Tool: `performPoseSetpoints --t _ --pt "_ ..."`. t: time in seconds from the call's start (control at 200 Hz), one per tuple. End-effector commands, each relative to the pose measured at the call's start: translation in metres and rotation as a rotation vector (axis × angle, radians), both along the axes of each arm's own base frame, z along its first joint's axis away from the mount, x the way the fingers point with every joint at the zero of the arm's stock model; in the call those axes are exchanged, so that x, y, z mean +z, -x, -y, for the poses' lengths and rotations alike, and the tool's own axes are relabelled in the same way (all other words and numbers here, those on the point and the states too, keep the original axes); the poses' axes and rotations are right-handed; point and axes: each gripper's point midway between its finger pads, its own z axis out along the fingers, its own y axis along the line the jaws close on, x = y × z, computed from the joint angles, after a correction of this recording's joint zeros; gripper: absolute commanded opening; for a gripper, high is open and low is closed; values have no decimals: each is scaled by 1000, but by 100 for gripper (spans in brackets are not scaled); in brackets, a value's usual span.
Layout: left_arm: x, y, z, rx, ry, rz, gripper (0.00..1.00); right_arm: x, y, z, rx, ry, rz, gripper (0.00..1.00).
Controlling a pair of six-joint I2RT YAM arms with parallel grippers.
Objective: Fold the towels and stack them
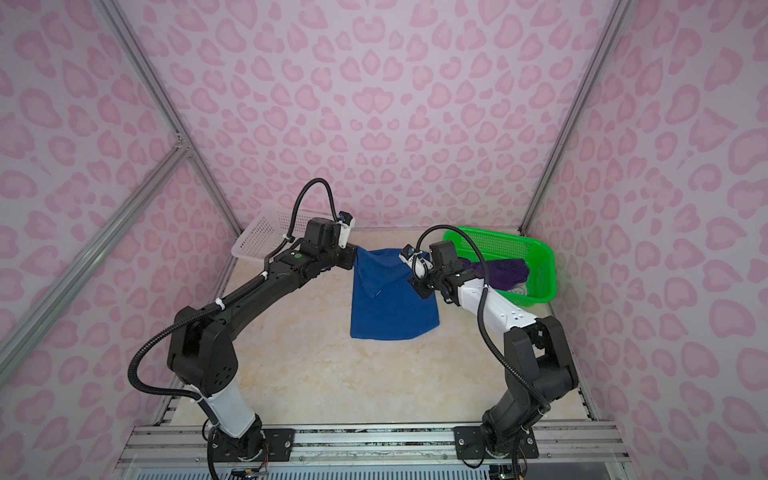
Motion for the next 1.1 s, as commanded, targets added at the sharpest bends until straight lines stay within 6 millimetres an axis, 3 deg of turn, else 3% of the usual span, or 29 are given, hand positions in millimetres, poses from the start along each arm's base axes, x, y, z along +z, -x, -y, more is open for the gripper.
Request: performPoseSetpoints --t 0.0,0.3,0.47,0.925,1.095 --pt "-5 -1 6 -3 30 -11 2 -8 -1 -19 13 -48 -14 42" --pt "-12 -3 5 20 36 -25 2 -54 -4 -100 14 -109 -48 48" --pt "-12 -3 4 25 39 -30 2 -70 -12 -132 -36 -148 -84 48" --pt "2 -3 7 19 68 -12 2 -82 -16 -162 -183 -360 -115 55" --pt "9 -2 7 17 82 -6 2 -98 -31 -152 -316 -343 -104 54"
